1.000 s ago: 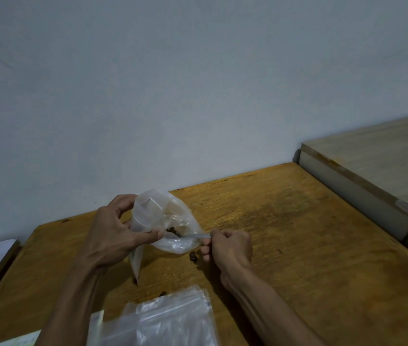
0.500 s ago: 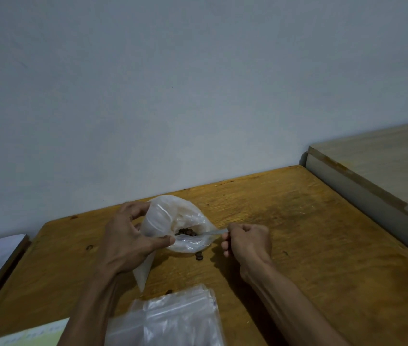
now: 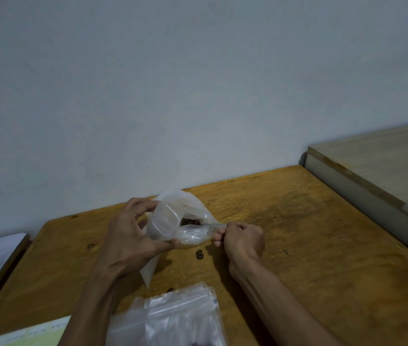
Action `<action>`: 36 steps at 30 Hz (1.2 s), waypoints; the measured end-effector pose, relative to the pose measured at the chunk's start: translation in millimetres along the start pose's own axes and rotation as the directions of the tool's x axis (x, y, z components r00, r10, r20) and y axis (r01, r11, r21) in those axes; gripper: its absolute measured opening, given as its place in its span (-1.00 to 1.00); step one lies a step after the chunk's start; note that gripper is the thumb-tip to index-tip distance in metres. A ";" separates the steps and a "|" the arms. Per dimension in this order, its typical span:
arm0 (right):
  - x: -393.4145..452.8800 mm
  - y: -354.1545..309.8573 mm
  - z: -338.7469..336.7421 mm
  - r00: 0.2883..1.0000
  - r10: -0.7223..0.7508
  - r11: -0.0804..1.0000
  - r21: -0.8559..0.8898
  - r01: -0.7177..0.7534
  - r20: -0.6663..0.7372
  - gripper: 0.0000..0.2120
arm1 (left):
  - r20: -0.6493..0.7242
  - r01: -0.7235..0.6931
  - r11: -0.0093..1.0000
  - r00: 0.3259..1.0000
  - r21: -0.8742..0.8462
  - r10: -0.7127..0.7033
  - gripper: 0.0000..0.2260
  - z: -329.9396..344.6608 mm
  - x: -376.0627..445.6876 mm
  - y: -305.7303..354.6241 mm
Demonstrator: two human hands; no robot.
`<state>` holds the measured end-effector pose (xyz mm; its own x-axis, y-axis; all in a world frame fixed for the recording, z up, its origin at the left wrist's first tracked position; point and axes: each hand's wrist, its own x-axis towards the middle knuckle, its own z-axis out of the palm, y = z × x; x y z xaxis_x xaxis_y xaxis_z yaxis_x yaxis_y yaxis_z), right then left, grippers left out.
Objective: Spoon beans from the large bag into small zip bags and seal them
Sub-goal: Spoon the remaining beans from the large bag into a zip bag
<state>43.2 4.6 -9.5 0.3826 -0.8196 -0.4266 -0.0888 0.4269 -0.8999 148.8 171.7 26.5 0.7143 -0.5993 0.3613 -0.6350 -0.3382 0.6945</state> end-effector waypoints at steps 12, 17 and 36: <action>1.2 2.4 0.6 1.000 0.001 1.000 0.029 -0.001 0.003 -0.78 | 0.037 0.120 0.991 0.992 0.054 -0.122 -0.26 -4.6 5.4 -10.5; 2.6 -2.4 -0.3 0.997 -0.016 0.998 0.068 0.011 0.072 -0.89 | -0.068 0.169 0.982 0.984 0.087 -0.164 -0.20 2.0 17.7 -4.9; 2.1 -21.5 -13.1 0.977 -0.094 0.996 0.013 0.093 0.189 -0.90 | -0.062 0.198 0.971 0.980 0.132 -0.192 -0.12 6.1 17.5 0.7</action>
<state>33.8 -11.3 7.8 0.5564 -0.7689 -0.3150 -0.0406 0.3535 -0.9346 159.0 156.6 29.5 0.8396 -0.4771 0.2596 -0.5139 -0.5431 0.6641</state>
